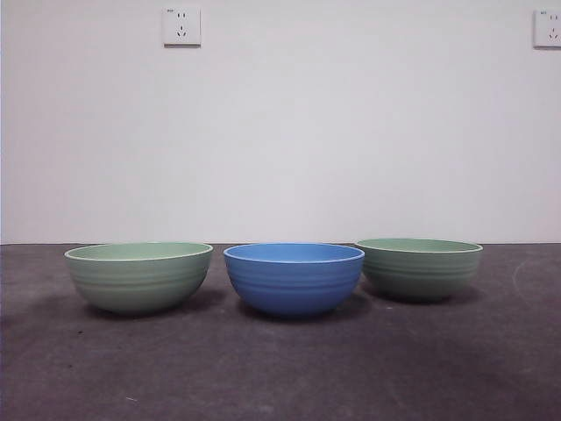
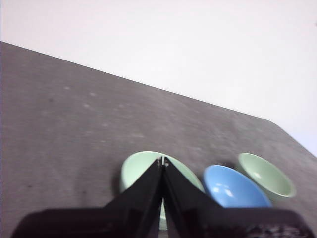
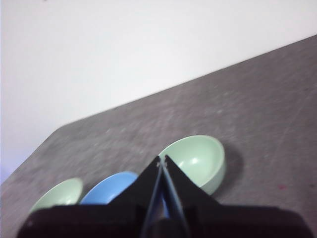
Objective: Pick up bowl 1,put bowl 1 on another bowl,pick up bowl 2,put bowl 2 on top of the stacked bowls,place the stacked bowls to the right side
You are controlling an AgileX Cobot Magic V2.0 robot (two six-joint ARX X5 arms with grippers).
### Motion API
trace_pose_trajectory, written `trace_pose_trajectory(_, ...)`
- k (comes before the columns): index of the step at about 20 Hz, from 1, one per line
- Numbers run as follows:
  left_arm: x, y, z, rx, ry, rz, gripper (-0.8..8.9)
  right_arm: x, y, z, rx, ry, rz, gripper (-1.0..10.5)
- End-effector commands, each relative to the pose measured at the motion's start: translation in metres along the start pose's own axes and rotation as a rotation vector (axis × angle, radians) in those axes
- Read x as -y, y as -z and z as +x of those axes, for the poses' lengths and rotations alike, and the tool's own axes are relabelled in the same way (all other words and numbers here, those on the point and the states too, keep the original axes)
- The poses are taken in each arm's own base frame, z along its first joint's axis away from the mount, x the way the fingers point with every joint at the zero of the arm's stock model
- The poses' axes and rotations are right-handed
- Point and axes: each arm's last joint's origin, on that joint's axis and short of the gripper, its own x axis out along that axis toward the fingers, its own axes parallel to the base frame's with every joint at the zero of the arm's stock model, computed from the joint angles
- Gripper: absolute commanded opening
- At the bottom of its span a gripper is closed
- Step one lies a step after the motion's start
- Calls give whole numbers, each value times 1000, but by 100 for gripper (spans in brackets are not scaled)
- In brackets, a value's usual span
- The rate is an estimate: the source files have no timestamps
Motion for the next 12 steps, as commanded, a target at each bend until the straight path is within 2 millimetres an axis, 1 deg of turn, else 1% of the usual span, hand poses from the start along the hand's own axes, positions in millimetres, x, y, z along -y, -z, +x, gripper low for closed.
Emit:
trace_pose_trajectory(1, 8, -14, -2, -32, 49, 2, -6, -9, -17, 0, -55, -45, -30, -12)
trace_pose_trajectory(6, 24, -40, -3, -147, 168, 84, -6, -24, -48, 2, -246, -90, -101, -11)
trace_pose_trajectory(12, 39, -66, -6, -285, 234, 163, -7, -40, -78, 2, -454, -185, -208, -11)
